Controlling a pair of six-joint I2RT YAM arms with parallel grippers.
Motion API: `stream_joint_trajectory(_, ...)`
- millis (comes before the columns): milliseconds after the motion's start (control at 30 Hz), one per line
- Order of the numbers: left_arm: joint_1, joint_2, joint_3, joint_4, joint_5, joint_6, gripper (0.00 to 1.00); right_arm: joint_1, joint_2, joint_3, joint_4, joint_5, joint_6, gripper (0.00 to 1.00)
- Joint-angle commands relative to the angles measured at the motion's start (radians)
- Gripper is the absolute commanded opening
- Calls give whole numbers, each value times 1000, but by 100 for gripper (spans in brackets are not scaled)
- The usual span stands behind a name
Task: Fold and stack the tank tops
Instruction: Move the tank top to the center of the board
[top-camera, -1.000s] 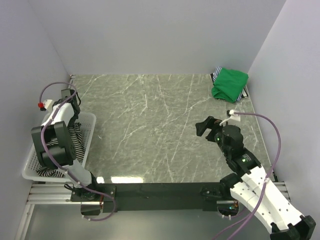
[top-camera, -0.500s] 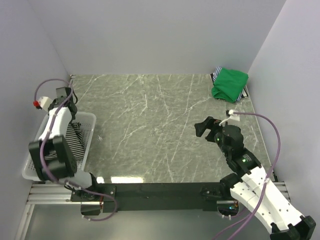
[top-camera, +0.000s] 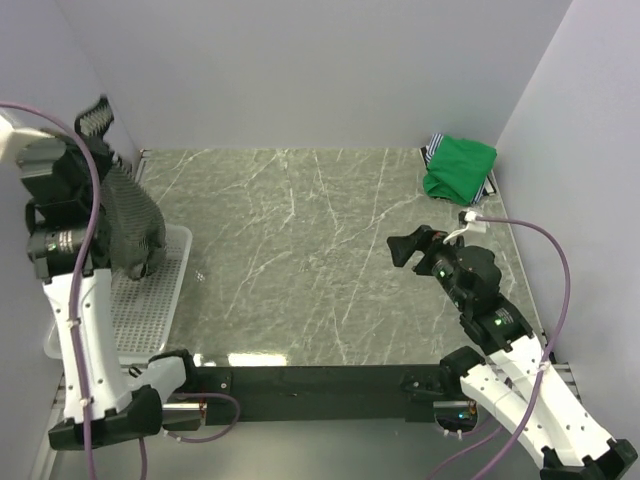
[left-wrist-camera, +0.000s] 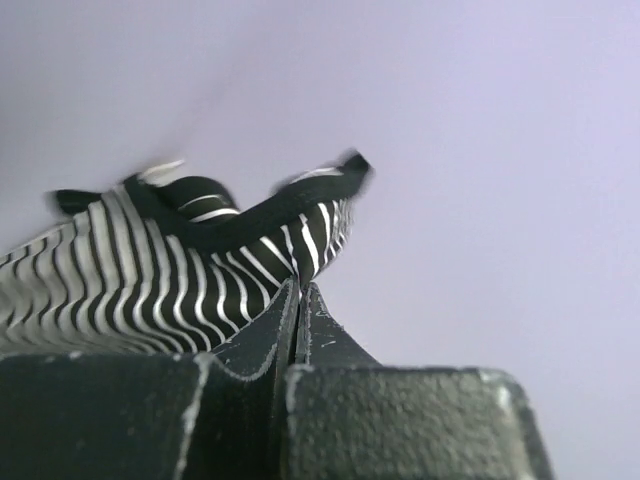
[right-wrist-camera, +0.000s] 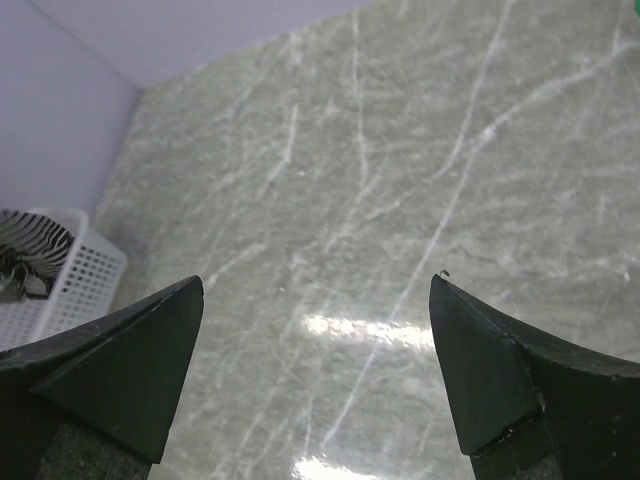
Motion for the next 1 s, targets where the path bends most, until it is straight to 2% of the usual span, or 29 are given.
stream_joint_trajectory(0, -89, 2, 171, 100, 233, 93, 1, 6, 17, 66, 68, -34, -18, 100)
stream_joint_trajectory(133, -250, 85, 343, 95, 316, 134, 1, 4, 38, 103, 120, -34, -25, 100)
stream_joint_trajectory(267, -497, 162, 481, 85, 307, 188, 1, 4, 69, 167, 140, -13, -38, 100)
stream_joint_trajectory(333, -589, 218, 539, 65, 255, 209, 1, 4, 84, 189, 148, 0, -41, 100)
stream_joint_trajectory(367, -688, 237, 552, 66, 223, 240, 1, 4, 87, 209, 148, 7, -46, 100)
stream_joint_trajectory(400, -736, 258, 564, 62, 189, 257, 1, 4, 95, 216, 149, 10, -49, 100)
stream_joint_trajectory(433, -822, 301, 590, 60, 111, 272, 1, 6, 95, 222, 158, 12, -49, 100)
stream_joint_trajectory(467, -853, 321, 598, 60, 89, 284, 1, 4, 95, 226, 164, 13, -48, 100)
stream_joint_trajectory(533, -892, 373, 588, 66, 69, 268, 1, 4, 98, 226, 178, 15, -48, 100)
stream_joint_trajectory(667, -895, 429, 442, 135, 65, 194, 1, 4, 101, 190, 180, 35, -37, 100)
stream_joint_trajectory(767, -886, 530, 380, 163, 95, 171, 1, 4, 107, 134, 186, 65, -31, 100)
stream_joint_trajectory(900, -838, 723, 432, 181, 219, 150, 1, 4, 132, 40, 213, 133, 8, 100)
stream_joint_trajectory(933, -814, 807, 490, 171, 262, 145, 8, 6, 148, 2, 218, 147, 24, 100)
stream_joint_trajectory(967, -801, 850, 533, 171, 263, 139, 8, 4, 149, -17, 226, 153, 34, 100)
